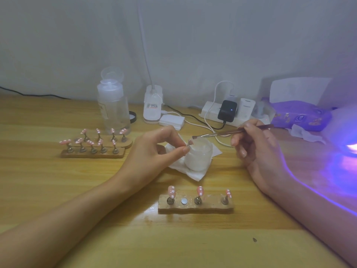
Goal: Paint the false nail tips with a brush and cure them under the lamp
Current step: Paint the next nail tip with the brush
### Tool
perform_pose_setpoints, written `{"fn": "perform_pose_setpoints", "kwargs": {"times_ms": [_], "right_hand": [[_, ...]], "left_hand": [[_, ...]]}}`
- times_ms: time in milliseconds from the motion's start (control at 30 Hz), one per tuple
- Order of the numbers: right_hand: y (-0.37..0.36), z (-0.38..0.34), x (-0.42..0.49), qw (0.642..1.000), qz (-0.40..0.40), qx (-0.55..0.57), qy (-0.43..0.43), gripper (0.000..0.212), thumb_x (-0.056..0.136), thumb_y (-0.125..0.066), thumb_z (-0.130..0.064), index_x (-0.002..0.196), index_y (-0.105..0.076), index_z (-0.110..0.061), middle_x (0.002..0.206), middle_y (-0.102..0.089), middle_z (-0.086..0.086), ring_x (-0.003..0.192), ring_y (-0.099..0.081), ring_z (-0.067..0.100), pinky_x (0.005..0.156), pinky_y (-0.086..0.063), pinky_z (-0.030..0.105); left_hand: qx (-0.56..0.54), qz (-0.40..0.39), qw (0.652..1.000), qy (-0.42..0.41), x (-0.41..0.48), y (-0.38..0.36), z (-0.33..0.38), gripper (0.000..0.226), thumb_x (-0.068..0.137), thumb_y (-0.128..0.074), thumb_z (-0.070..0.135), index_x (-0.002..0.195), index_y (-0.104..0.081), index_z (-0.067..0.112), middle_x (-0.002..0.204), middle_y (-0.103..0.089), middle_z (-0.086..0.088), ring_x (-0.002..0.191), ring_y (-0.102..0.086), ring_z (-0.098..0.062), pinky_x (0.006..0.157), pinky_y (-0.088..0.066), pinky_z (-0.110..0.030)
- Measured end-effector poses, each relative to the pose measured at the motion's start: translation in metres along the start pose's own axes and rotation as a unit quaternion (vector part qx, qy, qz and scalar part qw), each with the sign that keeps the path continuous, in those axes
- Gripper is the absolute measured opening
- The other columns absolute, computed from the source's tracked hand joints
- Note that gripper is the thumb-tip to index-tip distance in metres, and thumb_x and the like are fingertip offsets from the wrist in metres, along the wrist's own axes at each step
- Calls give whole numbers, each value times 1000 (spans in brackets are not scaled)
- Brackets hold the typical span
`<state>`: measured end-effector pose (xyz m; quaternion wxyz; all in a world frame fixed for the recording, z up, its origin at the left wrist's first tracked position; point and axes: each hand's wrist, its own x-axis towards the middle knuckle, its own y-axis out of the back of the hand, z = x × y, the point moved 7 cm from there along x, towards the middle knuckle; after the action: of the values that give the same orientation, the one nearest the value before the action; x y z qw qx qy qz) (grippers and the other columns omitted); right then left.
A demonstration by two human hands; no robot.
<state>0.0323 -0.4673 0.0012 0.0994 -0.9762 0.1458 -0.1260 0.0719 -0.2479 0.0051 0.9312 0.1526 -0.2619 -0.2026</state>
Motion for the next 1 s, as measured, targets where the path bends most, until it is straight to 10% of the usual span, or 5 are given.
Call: {"fn": "perform_pose_setpoints", "kwargs": {"times_ms": [1000], "right_hand": [[-2, -2, -1, 999, -9, -34, 28, 27, 102, -41, -12, 76, -46, -19, 57, -61, 7, 39, -36, 12, 43, -20, 25]], "left_hand": [[-13, -3, 1000, 8, 0, 1, -1, 13, 87, -74, 27, 77, -66, 28, 88, -71, 10, 53, -55, -12, 53, -46, -24]]}}
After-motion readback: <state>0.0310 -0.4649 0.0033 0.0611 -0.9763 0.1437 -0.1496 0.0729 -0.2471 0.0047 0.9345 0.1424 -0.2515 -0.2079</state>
